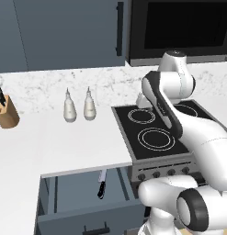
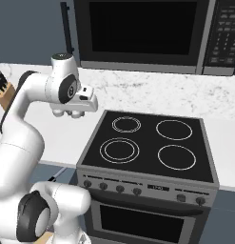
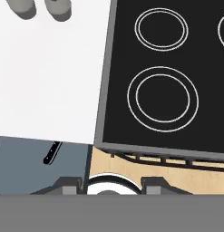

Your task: Pick up the knife from the drawer and place it on the cutting board. Then place the meat from the plate to the cutting board.

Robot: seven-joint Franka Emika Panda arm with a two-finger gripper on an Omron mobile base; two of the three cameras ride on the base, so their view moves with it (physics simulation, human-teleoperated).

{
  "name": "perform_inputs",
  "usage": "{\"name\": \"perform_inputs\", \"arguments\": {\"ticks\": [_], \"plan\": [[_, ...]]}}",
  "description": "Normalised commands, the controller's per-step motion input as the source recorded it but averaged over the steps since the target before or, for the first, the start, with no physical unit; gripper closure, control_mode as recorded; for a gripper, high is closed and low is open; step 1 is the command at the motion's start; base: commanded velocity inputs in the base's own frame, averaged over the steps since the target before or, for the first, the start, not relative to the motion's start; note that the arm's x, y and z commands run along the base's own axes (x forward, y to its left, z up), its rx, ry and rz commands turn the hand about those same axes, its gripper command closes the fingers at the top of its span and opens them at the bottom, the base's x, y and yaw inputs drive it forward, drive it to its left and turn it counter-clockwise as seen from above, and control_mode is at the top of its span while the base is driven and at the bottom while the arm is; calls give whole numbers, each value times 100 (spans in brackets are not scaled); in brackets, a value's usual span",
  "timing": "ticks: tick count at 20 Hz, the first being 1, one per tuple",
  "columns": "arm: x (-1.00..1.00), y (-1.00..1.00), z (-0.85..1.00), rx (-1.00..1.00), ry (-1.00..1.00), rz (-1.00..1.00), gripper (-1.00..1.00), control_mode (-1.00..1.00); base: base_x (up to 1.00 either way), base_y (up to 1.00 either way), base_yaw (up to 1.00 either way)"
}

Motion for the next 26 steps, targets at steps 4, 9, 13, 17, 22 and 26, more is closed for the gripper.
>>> {"name": "perform_inputs", "arguments": {"ticks": [4, 9, 13, 17, 22, 26], "plan": [[-32, 0, 0, 1, -4, 0, -100, -100, 0, 0, 0], [-81, 19, -34, 3, 0, 0, -100, -100, 0, 0, 0], [-91, 23, -35, 0, -1, 0, -100, -100, 0, 0, 0], [-63, 9, -4, 0, -4, 0, -100, -100, 0, 0, 0], [-56, 1, 0, 0, -10, -1, -100, -100, 0, 0, 0], [-68, 0, 2, 0, -19, -1, -100, -100, 0, 0, 0]]}}
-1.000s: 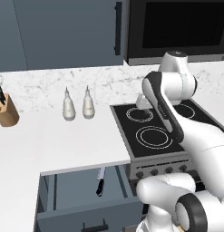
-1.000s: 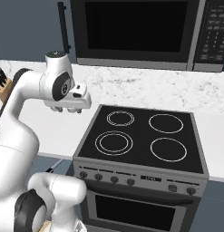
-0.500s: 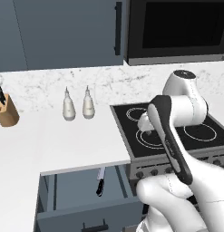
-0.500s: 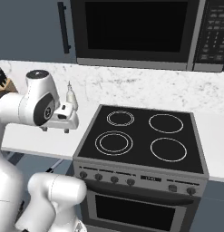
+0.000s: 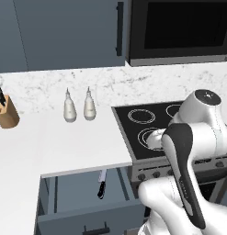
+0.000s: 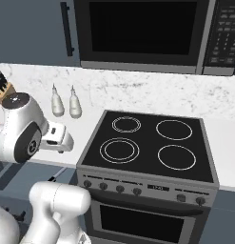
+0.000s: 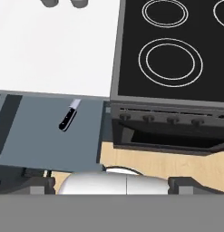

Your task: Pick up the knife from the drawer and place it on the cutting board. Then place the meat from the plate to the cutting board.

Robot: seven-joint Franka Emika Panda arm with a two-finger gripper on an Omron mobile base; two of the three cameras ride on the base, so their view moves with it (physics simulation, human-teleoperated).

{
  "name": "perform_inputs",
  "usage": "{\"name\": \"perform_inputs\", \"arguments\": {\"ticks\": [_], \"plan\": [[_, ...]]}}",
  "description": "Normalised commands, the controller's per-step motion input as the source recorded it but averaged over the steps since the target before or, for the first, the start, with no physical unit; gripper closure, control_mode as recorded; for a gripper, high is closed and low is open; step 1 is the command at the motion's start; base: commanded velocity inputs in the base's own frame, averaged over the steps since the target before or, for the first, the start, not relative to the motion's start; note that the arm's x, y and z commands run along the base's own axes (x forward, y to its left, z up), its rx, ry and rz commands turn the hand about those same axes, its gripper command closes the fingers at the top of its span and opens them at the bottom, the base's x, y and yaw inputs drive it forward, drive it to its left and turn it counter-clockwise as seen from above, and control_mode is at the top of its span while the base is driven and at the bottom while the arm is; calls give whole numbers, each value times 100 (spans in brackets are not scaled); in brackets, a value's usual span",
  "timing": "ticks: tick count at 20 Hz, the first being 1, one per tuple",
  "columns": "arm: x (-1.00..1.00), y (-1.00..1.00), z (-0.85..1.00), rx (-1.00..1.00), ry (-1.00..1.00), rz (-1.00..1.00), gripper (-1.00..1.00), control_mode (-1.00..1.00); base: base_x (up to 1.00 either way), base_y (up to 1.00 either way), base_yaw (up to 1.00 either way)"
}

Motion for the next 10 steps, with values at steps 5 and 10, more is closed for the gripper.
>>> {"name": "perform_inputs", "arguments": {"ticks": [5, 10], "plan": [[0, 0, 0, 0, 0, 0, -100, 100, -58, -7, -2], [0, 0, 0, 0, 0, 0, -100, 100, -35, -49, 5]]}}
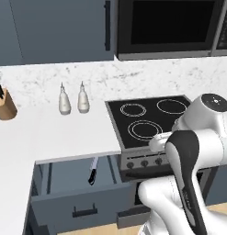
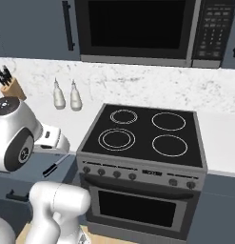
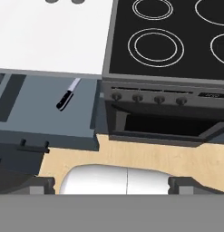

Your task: Pick up the knife from the drawer and place it on the cutting board. Then place the meat from the plate to the cutting board.

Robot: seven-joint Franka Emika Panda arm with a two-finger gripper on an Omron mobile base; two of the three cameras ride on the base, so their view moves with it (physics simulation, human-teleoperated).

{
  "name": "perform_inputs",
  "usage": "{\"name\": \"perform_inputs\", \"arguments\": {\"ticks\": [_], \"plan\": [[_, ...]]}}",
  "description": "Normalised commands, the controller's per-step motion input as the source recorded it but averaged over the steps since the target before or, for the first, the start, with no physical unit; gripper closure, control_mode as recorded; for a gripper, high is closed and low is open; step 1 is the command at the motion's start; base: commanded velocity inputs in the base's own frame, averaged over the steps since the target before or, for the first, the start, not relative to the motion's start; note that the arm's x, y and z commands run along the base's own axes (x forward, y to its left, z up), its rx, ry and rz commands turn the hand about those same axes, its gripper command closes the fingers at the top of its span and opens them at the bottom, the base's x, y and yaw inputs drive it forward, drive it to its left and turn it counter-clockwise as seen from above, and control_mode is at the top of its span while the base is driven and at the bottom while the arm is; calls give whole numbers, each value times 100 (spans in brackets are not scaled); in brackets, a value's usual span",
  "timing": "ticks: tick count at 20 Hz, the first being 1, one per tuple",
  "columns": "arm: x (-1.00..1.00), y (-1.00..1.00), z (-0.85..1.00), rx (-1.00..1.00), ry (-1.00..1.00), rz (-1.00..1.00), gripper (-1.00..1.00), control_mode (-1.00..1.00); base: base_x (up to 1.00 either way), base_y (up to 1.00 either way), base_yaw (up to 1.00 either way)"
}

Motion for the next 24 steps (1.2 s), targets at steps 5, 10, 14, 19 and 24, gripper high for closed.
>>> {"name": "perform_inputs", "arguments": {"ticks": [5, 10, 14, 19, 24], "plan": [[0, 0, 0, 0, 0, 0, -100, 100, -20, -63, 37], [0, 0, 0, 0, 0, 0, -100, 100, -3, -68, 51], [0, 0, 0, 0, 0, 0, -100, 100, 0, -35, 58], [0, 0, 0, 0, 0, 0, -100, 100, 14, -18, 50], [0, 0, 0, 0, 0, 0, -100, 100, 39, -24, 28]]}}
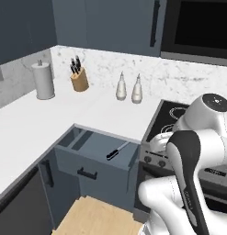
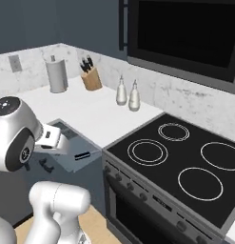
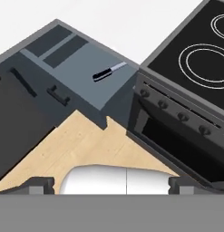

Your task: Pick up the knife from the drawer and place it on the cutting board. Then place the meat from the plate to the cutting board.

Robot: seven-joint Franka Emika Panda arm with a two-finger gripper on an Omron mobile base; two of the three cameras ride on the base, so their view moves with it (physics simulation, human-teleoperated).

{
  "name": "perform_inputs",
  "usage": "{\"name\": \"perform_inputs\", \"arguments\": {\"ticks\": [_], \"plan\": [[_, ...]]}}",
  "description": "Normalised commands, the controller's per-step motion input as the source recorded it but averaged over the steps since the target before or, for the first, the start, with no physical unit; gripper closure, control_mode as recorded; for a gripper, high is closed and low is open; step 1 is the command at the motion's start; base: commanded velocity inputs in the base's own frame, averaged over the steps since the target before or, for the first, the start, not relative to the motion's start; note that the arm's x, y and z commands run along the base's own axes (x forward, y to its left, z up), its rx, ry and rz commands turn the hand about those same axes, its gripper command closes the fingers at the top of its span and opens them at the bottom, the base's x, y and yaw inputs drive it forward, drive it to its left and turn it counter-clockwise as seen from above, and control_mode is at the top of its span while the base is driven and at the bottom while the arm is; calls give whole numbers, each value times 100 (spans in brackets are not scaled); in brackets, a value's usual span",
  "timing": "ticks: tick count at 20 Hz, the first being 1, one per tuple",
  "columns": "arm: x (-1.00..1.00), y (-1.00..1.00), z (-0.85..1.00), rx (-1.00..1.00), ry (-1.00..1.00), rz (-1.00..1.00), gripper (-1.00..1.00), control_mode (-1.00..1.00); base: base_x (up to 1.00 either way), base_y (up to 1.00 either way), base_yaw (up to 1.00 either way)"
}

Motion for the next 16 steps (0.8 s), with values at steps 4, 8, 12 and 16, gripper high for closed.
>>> {"name": "perform_inputs", "arguments": {"ticks": [4, 8, 12, 16], "plan": [[0, 0, 0, 0, 0, 0, -100, 100, 69, -45, 15], [0, 0, 0, 0, 0, 0, -100, 100, 71, -30, 11], [0, 0, 0, 0, 0, 0, -100, 100, 33, -5, 20], [0, 0, 0, 0, 0, 0, -100, 100, 3, 1, 39]]}}
